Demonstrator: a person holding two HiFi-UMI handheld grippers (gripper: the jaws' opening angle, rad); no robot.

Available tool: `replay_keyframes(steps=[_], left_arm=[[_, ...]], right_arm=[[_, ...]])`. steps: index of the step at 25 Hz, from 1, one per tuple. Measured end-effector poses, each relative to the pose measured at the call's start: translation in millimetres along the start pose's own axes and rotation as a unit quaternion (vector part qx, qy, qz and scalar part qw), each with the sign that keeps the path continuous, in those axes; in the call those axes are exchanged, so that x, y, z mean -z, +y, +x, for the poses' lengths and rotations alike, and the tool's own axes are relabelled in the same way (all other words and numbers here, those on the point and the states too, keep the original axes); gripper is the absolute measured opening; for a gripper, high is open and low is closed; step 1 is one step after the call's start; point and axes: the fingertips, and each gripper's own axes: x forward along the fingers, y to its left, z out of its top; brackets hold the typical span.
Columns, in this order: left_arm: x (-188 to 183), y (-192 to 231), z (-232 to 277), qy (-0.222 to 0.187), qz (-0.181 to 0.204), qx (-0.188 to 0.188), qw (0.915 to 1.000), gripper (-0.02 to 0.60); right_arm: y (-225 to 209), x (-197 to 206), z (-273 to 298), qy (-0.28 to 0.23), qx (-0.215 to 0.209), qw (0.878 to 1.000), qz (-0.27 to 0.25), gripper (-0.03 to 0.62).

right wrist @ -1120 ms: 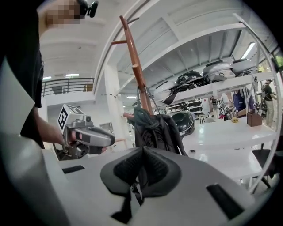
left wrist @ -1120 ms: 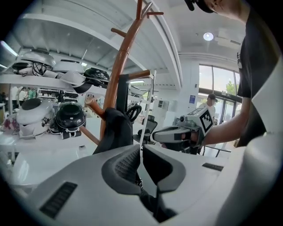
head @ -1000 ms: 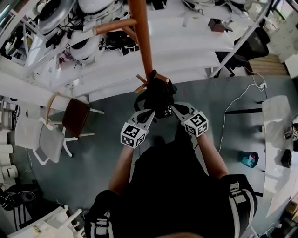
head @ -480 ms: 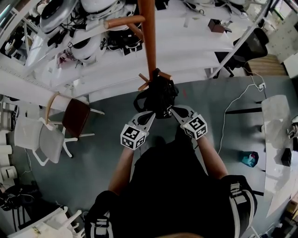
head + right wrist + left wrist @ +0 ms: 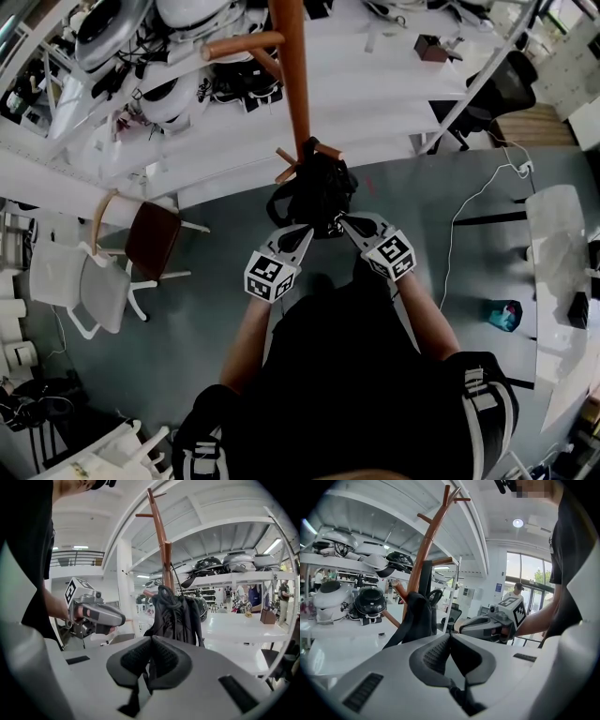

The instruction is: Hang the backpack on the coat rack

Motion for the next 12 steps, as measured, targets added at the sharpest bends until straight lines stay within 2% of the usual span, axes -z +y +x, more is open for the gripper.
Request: replay_keyframes(steps=[12], left_arm=[[5,-10,1,0.006,0.003,0.006,1.0,0.023]], right_arm=[[5,10,-12,0.011,0.006,1.0,-0.007,0.014]])
